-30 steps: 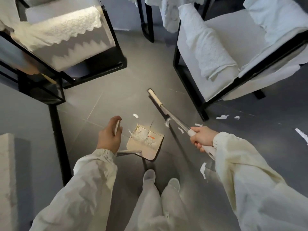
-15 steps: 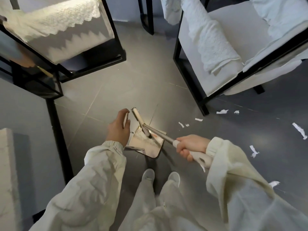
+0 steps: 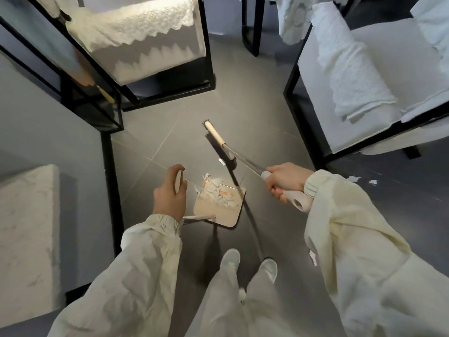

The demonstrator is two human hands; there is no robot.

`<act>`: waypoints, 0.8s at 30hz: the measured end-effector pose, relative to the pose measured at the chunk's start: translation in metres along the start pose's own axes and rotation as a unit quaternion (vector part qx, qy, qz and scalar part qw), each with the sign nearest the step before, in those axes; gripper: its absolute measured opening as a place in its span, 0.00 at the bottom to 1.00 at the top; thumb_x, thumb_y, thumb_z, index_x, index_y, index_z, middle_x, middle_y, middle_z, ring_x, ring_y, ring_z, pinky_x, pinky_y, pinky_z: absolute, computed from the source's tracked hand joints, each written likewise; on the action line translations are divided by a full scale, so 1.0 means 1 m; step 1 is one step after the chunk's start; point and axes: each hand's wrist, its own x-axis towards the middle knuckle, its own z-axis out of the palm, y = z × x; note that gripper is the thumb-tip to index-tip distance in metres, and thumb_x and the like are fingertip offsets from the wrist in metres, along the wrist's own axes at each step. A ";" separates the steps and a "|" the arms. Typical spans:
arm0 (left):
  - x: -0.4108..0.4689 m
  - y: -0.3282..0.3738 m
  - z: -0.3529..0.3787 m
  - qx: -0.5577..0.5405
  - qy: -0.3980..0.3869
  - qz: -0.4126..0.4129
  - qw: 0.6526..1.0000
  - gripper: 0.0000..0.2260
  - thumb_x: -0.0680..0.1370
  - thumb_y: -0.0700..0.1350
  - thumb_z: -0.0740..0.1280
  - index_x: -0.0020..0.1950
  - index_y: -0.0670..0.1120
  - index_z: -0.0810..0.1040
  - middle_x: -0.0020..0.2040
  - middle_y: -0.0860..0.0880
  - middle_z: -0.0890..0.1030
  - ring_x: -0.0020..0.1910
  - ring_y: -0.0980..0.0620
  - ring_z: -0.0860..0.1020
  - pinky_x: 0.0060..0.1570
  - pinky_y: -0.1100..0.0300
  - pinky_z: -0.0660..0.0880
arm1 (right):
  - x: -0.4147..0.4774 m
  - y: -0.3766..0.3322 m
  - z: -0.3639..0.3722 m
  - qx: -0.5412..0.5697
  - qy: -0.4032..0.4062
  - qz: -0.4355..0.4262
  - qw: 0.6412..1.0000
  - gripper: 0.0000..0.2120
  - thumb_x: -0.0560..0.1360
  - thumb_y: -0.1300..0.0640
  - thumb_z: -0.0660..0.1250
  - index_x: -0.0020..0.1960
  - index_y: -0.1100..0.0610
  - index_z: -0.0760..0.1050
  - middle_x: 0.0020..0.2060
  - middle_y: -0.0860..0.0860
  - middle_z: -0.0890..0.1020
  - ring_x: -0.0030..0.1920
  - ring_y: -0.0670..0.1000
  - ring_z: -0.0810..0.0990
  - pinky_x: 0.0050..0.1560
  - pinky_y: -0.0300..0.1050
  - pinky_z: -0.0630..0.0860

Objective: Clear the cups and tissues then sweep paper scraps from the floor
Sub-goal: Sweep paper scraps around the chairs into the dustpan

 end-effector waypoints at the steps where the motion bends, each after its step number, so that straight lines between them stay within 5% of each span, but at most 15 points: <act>1: 0.003 -0.004 -0.006 -0.010 0.003 -0.009 1.000 0.12 0.80 0.43 0.60 0.57 0.61 0.68 0.37 0.43 0.75 0.41 0.36 0.76 0.42 0.40 0.78 | 0.008 -0.006 0.005 -0.019 0.009 -0.003 1.000 0.06 0.74 0.67 0.58 0.45 0.60 0.71 0.18 0.52 0.69 0.16 0.47 0.65 0.20 0.33 0.66; 9: 0.022 -0.037 -0.042 -0.030 0.042 -0.047 0.998 0.12 0.80 0.43 0.59 0.56 0.61 0.70 0.47 0.37 0.75 0.39 0.42 0.75 0.39 0.49 0.78 | 0.067 -0.005 0.054 -0.235 0.044 -0.030 0.971 0.14 0.77 0.64 0.58 0.62 0.61 0.72 0.33 0.55 0.73 0.28 0.52 0.71 0.28 0.38 0.70; 13: 0.036 -0.037 -0.052 -0.020 0.032 -0.054 0.998 0.11 0.80 0.42 0.60 0.57 0.59 0.70 0.43 0.46 0.75 0.50 0.32 0.75 0.48 0.37 0.76 | 0.066 0.001 0.075 -0.259 0.000 -0.008 0.966 0.21 0.76 0.65 0.59 0.68 0.59 0.68 0.33 0.55 0.73 0.31 0.53 0.72 0.33 0.42 0.74; 17: 0.046 -0.026 -0.051 -0.023 0.021 -0.043 0.999 0.11 0.79 0.42 0.60 0.56 0.59 0.71 0.42 0.50 0.74 0.51 0.32 0.74 0.51 0.36 0.74 | 0.056 0.001 0.083 -0.184 -0.053 0.027 0.981 0.20 0.75 0.67 0.59 0.66 0.57 0.72 0.29 0.54 0.71 0.23 0.48 0.69 0.21 0.33 0.68; 24: 0.044 -0.019 -0.049 -0.022 0.012 -0.026 0.999 0.11 0.79 0.43 0.60 0.53 0.62 0.70 0.37 0.47 0.75 0.47 0.35 0.76 0.46 0.39 0.77 | 0.016 0.003 0.064 -0.087 -0.113 0.049 0.989 0.24 0.73 0.66 0.59 0.67 0.52 0.69 0.19 0.50 0.71 0.18 0.46 0.67 0.21 0.34 0.67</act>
